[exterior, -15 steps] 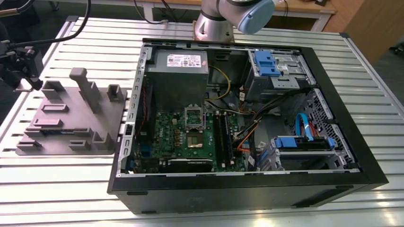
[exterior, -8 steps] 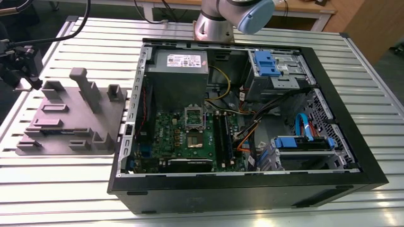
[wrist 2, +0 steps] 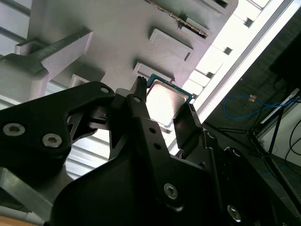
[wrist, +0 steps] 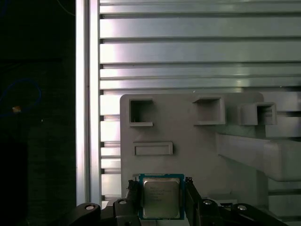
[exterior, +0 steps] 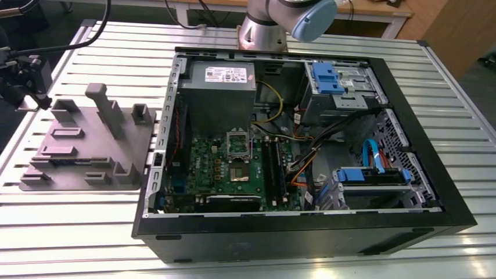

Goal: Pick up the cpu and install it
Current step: 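Pick up the cpu and move it towards the insertion slot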

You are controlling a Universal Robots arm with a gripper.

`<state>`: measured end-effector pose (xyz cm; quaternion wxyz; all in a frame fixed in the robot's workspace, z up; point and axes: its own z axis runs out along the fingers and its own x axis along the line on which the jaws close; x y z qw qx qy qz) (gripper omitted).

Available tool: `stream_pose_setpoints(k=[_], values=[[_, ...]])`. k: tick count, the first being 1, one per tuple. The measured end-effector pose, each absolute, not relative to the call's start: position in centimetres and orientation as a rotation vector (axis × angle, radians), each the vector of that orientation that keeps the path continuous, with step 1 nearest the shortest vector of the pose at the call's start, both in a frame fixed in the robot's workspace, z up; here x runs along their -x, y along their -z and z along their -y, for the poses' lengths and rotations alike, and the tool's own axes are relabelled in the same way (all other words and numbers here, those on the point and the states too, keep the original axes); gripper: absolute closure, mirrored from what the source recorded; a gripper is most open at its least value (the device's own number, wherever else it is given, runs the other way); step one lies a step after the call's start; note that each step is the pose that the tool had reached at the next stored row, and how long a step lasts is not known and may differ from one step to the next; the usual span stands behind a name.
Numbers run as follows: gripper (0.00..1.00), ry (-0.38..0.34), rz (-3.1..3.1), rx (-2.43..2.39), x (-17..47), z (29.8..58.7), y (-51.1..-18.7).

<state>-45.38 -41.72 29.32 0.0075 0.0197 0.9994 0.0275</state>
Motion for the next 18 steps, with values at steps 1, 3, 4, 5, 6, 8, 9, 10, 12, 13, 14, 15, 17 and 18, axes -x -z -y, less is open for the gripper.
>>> stream_pose_setpoints(k=[1,3,4,5,6,8,9,10,12,13,14,15,17,18], values=[[0.53,-0.086,-3.125,-0.062,45.38,41.72,-29.34],[0.53,-0.086,-3.125,-0.062,45.38,41.72,-29.61],[0.53,-0.086,-3.125,-0.061,45.38,41.72,-29.63],[0.53,-0.086,-3.125,-0.062,45.38,41.72,-29.64],[0.53,-0.086,-3.125,-0.062,45.38,41.72,-29.67],[0.53,-0.086,-3.125,-0.061,45.38,41.72,-29.80],[0.53,-0.086,-3.125,-0.062,45.38,41.72,-29.93],[0.53,-0.086,-3.125,-0.062,45.38,41.72,-29.94],[0.53,-0.086,-3.125,-0.061,45.38,41.72,-29.98],[0.53,-0.086,-3.125,-0.062,45.38,41.72,-30.00],[0.53,-0.086,-3.125,-0.062,45.38,41.72,-30.02],[0.53,-0.086,-3.125,-0.062,45.38,41.72,-30.05],[0.53,-0.086,-3.125,-0.061,45.38,41.72,-30.12],[0.53,-0.086,-3.125,-0.061,45.38,41.72,-30.15]])
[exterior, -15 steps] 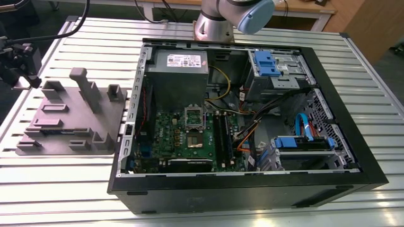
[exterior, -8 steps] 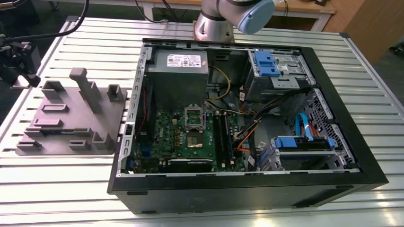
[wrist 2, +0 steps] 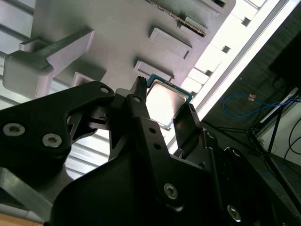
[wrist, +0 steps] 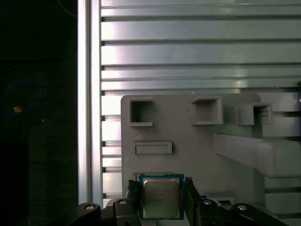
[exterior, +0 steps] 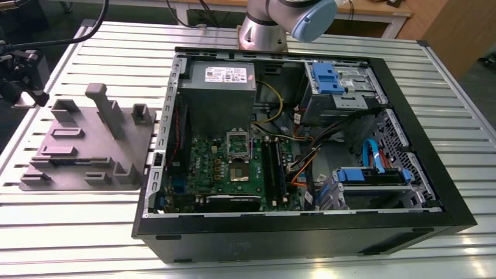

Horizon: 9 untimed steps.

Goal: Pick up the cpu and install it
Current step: 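Pick up the cpu and move it towards the insertion slot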

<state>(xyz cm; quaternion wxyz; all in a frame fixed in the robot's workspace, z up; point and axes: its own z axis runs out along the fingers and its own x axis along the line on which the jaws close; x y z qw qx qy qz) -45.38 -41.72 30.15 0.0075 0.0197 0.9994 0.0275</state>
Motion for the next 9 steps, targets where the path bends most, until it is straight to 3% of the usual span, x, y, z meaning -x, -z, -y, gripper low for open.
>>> stream_pose_setpoints(k=[9], values=[[0.53,-0.086,-3.125,-0.061,45.38,41.72,-30.48]])
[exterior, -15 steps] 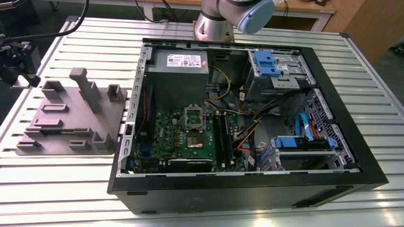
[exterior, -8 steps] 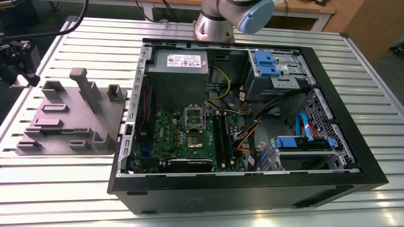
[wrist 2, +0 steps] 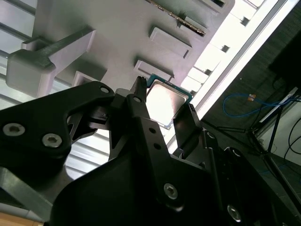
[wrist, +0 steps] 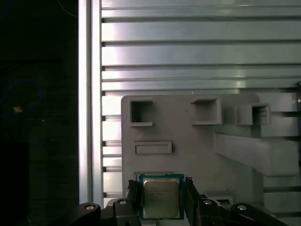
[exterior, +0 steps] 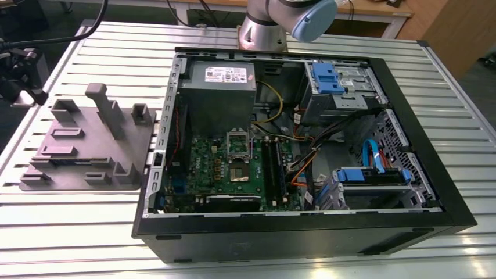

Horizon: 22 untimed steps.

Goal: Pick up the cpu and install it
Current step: 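Pick up the cpu and move it towards the insertion slot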

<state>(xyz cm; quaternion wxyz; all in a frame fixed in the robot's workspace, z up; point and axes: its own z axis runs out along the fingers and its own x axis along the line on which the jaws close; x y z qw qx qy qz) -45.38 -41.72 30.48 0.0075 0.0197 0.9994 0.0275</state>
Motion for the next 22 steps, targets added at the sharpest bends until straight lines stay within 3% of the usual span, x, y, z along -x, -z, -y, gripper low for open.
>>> stream_pose_setpoints(k=[22], values=[[0.53,-0.086,-3.125,-0.061,45.38,41.72,-31.48]])
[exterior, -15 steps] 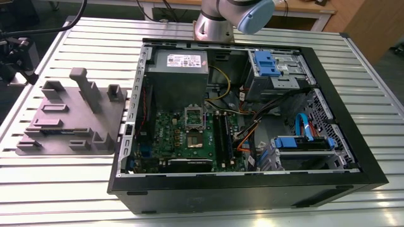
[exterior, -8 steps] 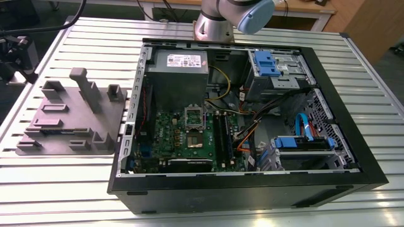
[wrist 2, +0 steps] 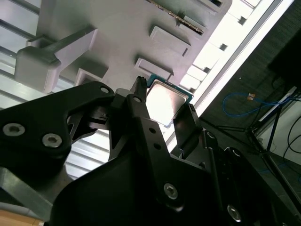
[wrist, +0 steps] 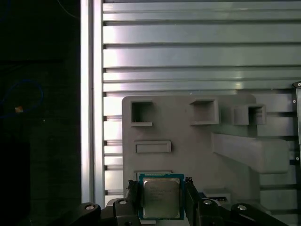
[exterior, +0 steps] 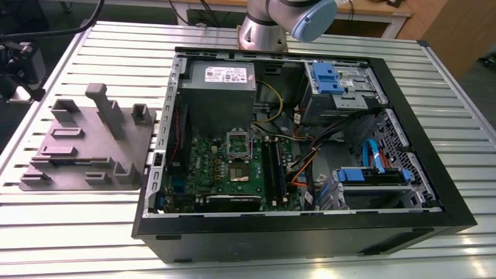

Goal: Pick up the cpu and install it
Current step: 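Pick up the cpu and move it towards the insertion slot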

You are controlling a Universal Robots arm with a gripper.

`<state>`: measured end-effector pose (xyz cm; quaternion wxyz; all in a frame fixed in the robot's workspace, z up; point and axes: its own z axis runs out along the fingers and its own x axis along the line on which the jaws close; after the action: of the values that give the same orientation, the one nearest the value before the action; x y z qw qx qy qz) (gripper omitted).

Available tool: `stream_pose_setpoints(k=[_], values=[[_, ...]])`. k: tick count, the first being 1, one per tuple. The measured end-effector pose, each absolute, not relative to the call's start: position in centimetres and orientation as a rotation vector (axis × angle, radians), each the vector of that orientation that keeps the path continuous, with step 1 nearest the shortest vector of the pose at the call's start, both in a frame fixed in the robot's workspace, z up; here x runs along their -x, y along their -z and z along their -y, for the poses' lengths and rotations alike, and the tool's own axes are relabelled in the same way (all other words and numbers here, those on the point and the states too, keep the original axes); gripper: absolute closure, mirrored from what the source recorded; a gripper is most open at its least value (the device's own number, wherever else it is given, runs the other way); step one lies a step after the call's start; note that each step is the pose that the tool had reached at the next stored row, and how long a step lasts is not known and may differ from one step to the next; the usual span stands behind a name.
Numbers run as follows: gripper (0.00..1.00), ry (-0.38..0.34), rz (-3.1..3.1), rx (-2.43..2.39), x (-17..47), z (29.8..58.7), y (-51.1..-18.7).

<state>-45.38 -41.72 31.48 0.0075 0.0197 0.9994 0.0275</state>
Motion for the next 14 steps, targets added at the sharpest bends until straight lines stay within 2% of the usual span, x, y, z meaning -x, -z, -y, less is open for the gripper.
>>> stream_pose_setpoints(k=[14], values=[[0.53,-0.086,-3.125,-0.061,45.38,41.72,-32.41]])
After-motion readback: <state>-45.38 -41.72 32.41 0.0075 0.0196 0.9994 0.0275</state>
